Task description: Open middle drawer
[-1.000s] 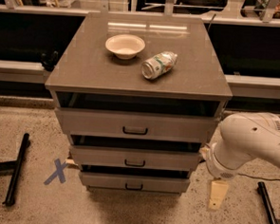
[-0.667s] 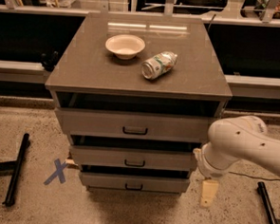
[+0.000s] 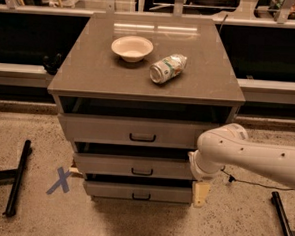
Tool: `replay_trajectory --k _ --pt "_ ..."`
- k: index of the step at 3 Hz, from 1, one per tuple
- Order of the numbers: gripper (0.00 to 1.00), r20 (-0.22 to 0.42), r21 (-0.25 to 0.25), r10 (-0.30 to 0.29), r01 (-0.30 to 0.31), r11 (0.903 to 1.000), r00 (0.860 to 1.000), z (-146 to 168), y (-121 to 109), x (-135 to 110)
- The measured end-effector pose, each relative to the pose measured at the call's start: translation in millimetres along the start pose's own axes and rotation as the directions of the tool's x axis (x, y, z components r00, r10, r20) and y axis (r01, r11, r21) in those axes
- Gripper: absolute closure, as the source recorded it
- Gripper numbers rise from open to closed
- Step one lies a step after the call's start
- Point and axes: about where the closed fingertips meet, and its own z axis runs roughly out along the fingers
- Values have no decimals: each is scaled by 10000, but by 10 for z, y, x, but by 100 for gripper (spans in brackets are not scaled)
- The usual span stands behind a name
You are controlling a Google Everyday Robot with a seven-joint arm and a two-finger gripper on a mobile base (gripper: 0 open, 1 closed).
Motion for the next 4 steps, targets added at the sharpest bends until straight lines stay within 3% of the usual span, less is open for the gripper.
replay_trajectory --k 2,3,4 --pt "0 615 -603 37 0 9982 9981 984 -483 -175" --pt "0 1149 -599 378 -311 9977 9927 1232 -648 -192" --pt "26 1617 -151 797 -783 9968 9836 1265 -656 -196"
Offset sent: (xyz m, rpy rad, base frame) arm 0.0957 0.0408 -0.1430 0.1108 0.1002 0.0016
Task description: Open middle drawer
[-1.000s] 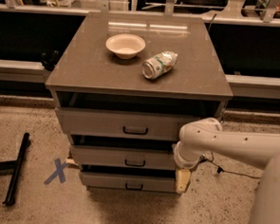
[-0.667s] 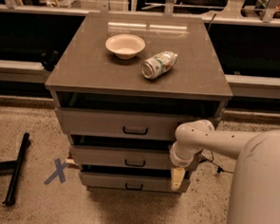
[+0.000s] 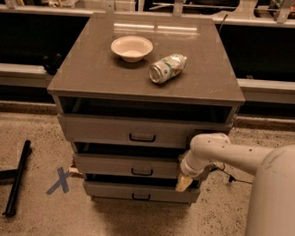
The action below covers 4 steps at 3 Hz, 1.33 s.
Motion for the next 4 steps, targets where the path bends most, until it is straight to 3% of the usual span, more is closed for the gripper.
replay_trajectory --k 1,2,3,4 --pt "49 289 215 300 -306 9993 9991 -30 206 81" --pt "80 331 231 327 -335 9992 9989 -68 229 77" --pt "100 331 231 327 -335 9992 9989 -138 221 59" --pt "88 331 231 327 -335 9992 9989 -174 218 49"
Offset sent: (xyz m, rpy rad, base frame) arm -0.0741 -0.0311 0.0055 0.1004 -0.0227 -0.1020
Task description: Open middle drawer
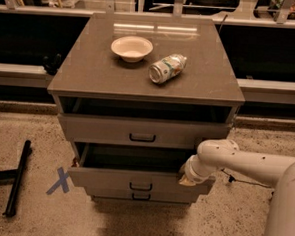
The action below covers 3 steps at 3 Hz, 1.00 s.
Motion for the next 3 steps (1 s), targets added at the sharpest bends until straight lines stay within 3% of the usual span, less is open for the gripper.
replay_trajectory --k 3 --pt "17 7 -67 -8 8 10000 10000 31 25 -4"
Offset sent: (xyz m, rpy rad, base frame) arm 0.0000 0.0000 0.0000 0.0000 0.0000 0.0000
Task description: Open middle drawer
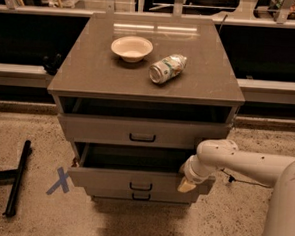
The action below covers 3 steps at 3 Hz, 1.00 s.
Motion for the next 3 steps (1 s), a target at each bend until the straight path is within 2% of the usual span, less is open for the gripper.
replay_trajectory --k 1,2,3 --pt "0 3 -33 -4 4 10000 10000 15 12 -2" --pt "0 8 -44 -5 5 10000 10000 17 15 -2" --pt "0 35 -574 -131 132 9983 9999 69 116 -13"
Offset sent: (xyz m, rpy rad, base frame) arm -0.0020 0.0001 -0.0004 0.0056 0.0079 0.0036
